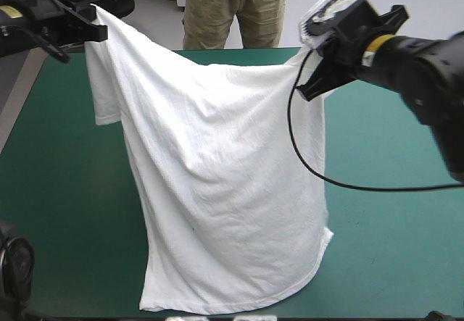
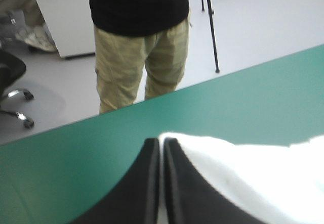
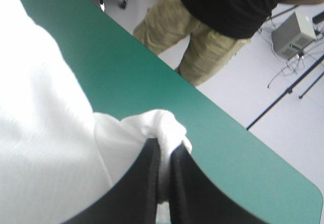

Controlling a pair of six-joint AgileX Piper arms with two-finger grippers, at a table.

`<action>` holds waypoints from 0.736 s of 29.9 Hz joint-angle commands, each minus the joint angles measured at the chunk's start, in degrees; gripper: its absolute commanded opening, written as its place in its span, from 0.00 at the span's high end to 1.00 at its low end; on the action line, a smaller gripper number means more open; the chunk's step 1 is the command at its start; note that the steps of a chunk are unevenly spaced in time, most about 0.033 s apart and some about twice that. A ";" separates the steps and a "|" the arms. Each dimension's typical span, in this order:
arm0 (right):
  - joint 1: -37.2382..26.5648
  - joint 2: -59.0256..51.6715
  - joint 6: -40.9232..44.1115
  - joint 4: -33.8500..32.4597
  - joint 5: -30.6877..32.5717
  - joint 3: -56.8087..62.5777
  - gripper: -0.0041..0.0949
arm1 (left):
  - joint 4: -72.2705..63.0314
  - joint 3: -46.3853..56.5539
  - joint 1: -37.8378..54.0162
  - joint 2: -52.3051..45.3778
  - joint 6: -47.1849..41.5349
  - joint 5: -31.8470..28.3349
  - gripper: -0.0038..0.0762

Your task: Fold the cloth

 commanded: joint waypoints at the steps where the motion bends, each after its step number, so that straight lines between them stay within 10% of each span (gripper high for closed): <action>1: -1.89 2.51 1.67 -2.48 -10.19 2.85 0.98 | -2.61 -0.61 -0.24 4.78 0.90 -6.21 0.97; 13: -11.73 19.38 3.67 2.77 -24.26 4.71 0.98 | -5.94 -0.61 -2.06 25.62 3.81 -17.62 0.97; 22: -19.13 27.69 -4.88 21.41 -28.25 4.60 0.85 | -5.94 -0.61 -2.01 29.26 3.85 -18.22 0.82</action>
